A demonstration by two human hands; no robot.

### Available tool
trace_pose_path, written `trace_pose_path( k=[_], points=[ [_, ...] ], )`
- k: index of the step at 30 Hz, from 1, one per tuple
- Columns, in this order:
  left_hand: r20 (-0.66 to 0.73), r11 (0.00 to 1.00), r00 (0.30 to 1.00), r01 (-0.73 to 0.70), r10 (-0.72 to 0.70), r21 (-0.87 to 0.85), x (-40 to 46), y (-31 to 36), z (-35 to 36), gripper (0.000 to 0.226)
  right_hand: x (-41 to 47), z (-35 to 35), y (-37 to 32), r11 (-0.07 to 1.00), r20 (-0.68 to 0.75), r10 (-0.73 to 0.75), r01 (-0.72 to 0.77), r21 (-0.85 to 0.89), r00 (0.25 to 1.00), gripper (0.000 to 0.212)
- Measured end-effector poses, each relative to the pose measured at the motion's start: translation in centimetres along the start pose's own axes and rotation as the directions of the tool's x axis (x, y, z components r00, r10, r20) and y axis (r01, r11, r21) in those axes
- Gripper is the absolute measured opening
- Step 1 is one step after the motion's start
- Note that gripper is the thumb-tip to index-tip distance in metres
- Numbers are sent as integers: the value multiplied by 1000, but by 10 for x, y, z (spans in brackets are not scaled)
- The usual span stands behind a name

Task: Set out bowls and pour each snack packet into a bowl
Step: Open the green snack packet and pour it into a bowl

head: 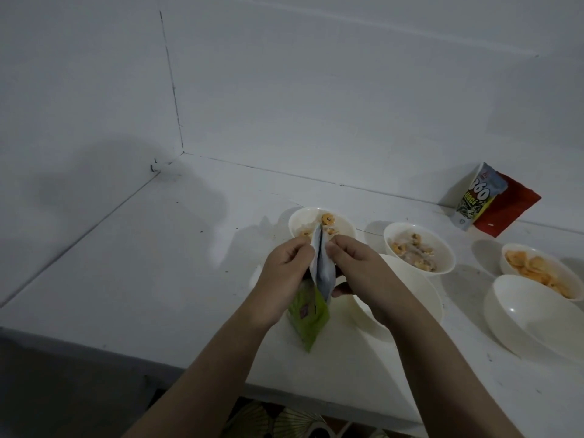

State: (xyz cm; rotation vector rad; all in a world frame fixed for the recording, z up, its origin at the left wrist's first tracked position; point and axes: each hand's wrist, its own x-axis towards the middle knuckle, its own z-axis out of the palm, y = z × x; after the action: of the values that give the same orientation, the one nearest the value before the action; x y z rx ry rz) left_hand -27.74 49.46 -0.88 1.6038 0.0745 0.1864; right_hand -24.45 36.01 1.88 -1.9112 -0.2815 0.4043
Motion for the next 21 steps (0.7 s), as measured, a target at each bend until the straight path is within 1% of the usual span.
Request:
trace_pose_path(
  k=[1, 2, 4, 5, 6, 8, 9, 10, 11, 13, 15, 17, 18, 20, 21],
  points=[
    [3, 1000, 1000, -10, 10, 21, 0, 1, -2, 32, -1, 0, -1, 999, -16, -16, 15, -40, 1000, 32],
    [-2, 999, 1000, -25, 26, 44, 0, 1, -3, 34, -1, 0, -2, 991, -53, -49, 42, -124, 997, 31],
    [-54, 996, 998, -41, 45, 74, -1, 1, -6, 33, -2, -2, -6, 927, -141, -144, 84, -366, 979, 28],
    [-84, 995, 995, -49, 56, 92, -1, 0, -8, 31, -3, -3, -10, 891, -155, -165, 80, -446, 974, 25],
    [-101, 991, 993, -52, 65, 120, -1, 0, -11, 30, -4, -4, -13, 874, -134, -146, 64, -481, 980, 21],
    [-87, 975, 993, -56, 76, 213, 0, 1, -14, 30, -8, -3, -20, 888, -5, -12, 9, -460, 1000, 14],
    [-70, 963, 995, -56, 77, 264, 1, 4, -15, 30, -10, 0, -22, 900, 62, 61, -28, -435, 996, 14],
    [-50, 950, 996, -56, 75, 308, 1, 8, -16, 32, -11, 3, -23, 914, 99, 98, -50, -403, 990, 16],
    [-27, 940, 998, -51, 64, 338, 1, 11, -15, 33, -11, 6, -23, 930, 101, 95, -52, -365, 990, 18],
    [20, 914, 999, -35, 30, 404, 0, 16, -13, 35, -11, 9, -23, 956, 56, 43, -25, -294, 997, 23],
    [25, 884, 999, -50, 43, 466, -2, 20, -15, 36, -11, 10, -23, 968, 22, 17, -11, -251, 1000, 25],
    [-31, 845, 996, -56, 86, 533, -5, 27, -22, 34, -13, 7, -23, 982, -19, 32, -35, -185, 999, 25],
    [-75, 803, 989, -60, 129, 593, -7, 31, -25, 33, -13, 4, -22, 990, -48, 47, -53, -130, 998, 23],
    [-167, 717, 958, -53, 233, 695, -13, 39, -29, 33, -13, -7, -21, 997, -118, 69, -73, -30, 991, 22],
    [-205, 700, 938, -53, 279, 712, -16, 40, -29, 34, -12, -12, -21, 997, -146, 72, -75, -14, 987, 21]
  ],
)
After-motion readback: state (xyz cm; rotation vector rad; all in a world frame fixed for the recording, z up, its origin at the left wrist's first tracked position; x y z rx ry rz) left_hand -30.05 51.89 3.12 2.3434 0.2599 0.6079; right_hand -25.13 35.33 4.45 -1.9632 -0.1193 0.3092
